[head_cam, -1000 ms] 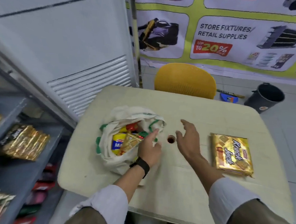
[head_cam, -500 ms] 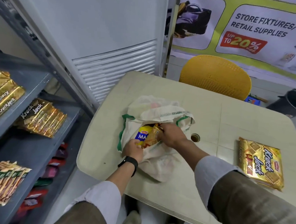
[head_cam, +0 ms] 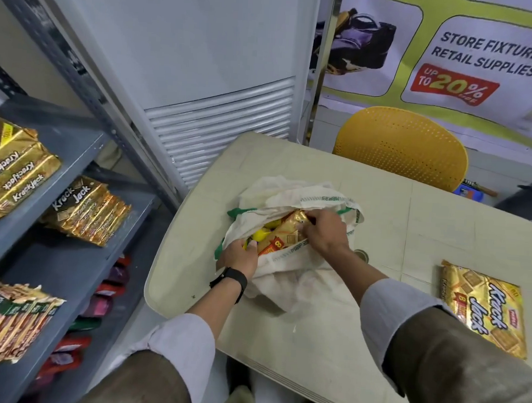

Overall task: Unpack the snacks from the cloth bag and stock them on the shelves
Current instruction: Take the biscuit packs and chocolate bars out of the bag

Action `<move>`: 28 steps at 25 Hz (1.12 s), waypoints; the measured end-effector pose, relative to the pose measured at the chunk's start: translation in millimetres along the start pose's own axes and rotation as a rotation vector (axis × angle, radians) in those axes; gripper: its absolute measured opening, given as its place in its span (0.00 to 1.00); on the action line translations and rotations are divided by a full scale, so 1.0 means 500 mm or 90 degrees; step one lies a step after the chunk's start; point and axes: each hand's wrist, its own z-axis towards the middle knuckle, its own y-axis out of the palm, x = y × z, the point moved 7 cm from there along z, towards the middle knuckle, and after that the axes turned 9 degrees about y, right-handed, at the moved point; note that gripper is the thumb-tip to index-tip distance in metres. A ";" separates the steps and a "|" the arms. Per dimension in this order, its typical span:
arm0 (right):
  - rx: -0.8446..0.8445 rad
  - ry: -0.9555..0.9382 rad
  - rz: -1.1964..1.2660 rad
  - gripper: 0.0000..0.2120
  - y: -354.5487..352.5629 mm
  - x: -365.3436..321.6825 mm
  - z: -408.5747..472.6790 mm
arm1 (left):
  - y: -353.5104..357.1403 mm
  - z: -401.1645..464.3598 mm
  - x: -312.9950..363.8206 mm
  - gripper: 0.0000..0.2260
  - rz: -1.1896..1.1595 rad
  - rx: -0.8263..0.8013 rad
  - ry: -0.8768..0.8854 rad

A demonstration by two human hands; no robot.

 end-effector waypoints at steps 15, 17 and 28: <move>0.053 0.123 0.159 0.16 -0.015 0.077 0.001 | -0.002 0.006 0.090 0.11 -0.135 0.021 -0.078; 0.096 0.085 0.202 0.16 -0.047 0.057 -0.018 | -0.051 -0.008 0.124 0.11 -0.123 0.092 -0.016; 0.349 -0.009 0.565 0.23 -0.361 0.005 -0.113 | -0.232 -0.097 0.461 0.12 -0.263 0.217 0.396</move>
